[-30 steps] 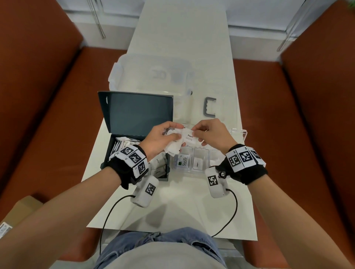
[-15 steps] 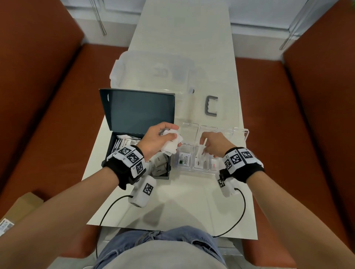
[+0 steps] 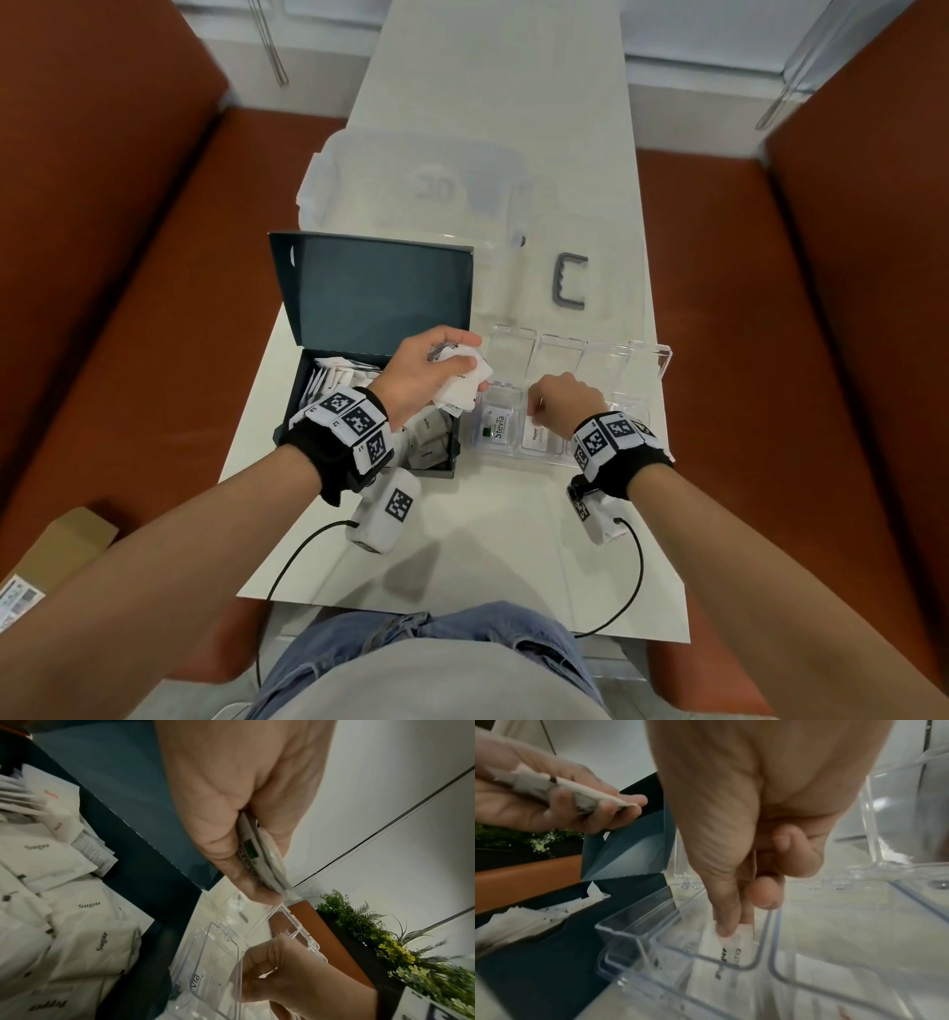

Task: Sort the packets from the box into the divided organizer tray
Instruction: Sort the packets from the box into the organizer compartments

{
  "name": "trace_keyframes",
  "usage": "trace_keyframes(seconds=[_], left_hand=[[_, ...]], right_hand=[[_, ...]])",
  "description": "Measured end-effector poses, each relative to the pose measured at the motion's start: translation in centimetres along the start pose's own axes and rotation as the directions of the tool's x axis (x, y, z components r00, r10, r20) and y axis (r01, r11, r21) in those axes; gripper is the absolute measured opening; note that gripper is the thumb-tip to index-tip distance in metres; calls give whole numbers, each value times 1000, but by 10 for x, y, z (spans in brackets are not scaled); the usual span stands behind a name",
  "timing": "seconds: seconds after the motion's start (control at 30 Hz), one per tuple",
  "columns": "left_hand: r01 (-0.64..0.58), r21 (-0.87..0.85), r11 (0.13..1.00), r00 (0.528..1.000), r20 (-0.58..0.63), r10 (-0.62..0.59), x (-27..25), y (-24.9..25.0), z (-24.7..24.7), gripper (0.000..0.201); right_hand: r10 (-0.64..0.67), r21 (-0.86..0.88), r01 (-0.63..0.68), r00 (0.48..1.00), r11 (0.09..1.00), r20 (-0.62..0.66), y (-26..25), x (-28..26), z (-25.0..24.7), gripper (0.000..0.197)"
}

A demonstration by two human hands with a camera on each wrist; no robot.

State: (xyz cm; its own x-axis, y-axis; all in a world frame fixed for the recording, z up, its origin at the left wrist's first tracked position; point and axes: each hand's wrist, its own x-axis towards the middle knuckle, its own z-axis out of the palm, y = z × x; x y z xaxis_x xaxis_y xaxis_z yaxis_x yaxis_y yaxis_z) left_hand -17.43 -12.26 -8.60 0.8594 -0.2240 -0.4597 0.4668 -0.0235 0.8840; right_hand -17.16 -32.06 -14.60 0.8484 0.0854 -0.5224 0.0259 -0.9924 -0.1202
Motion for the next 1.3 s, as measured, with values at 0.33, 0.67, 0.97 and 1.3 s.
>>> trace_keyframes(seconds=[0.33,0.67,0.97,1.3], left_hand=[[12,1,1000,1000,3,-12,-1,0,2,25],[7,8,1000,1000,11,-7,1,1,3,27],[8,12,1000,1000,6,-8,0,-1,3,27],[8,7,1000,1000,3,-8,0,-3,2,27]], right_hand=[[-29,-128,29,1000,991,1,5,4,11,31],[-41,-160,44,999,986,26,5,1,13,32],[-41,-181,42,999,983,12,4,-1,8,33],[-5,3,5,1000,1000,10,6,-5,2,41]])
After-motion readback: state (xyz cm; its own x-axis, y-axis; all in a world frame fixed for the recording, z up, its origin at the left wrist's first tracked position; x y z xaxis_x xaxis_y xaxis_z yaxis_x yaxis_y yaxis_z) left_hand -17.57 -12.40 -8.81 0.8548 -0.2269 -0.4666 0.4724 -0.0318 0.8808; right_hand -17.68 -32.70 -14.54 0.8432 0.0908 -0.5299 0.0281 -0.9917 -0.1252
